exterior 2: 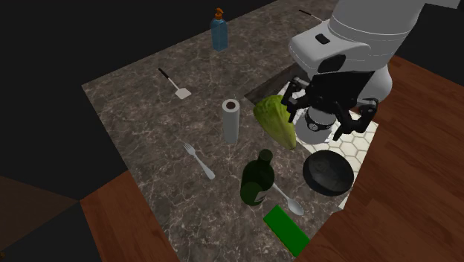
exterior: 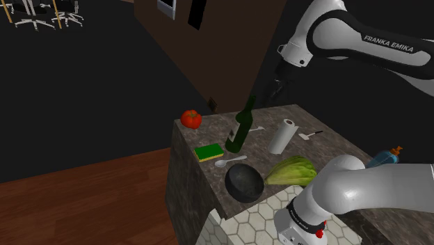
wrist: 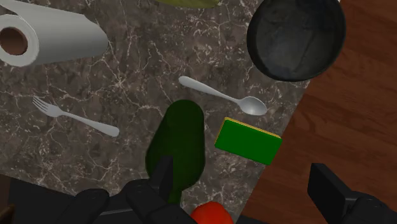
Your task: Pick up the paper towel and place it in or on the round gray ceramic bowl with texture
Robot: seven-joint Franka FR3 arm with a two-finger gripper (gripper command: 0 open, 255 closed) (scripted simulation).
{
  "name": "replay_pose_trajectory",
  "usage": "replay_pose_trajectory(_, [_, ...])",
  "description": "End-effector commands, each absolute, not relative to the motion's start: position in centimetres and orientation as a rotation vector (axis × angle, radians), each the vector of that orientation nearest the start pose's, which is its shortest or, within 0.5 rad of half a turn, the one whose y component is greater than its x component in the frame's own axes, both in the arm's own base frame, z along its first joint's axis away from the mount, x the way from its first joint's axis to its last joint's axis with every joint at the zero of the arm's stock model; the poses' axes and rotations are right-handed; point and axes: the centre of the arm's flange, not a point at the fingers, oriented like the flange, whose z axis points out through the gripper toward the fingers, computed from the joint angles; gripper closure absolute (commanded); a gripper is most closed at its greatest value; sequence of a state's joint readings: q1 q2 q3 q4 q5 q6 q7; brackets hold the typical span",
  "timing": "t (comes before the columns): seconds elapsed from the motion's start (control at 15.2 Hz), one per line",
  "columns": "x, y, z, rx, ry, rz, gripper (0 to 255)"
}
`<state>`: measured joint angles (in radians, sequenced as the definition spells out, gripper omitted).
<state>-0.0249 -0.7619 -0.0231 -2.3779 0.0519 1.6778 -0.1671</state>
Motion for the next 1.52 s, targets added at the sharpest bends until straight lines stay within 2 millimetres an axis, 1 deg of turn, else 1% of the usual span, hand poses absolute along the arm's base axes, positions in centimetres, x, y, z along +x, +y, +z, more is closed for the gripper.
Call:
replay_pose_trajectory(0.0, [32.3, -1.2, 58.2, -3.073, -0.186, -0.105, 0])
replay_pose_trajectory(1.45, [29.3, -26.9, 45.1, -3.066, -0.181, -0.132, 0])
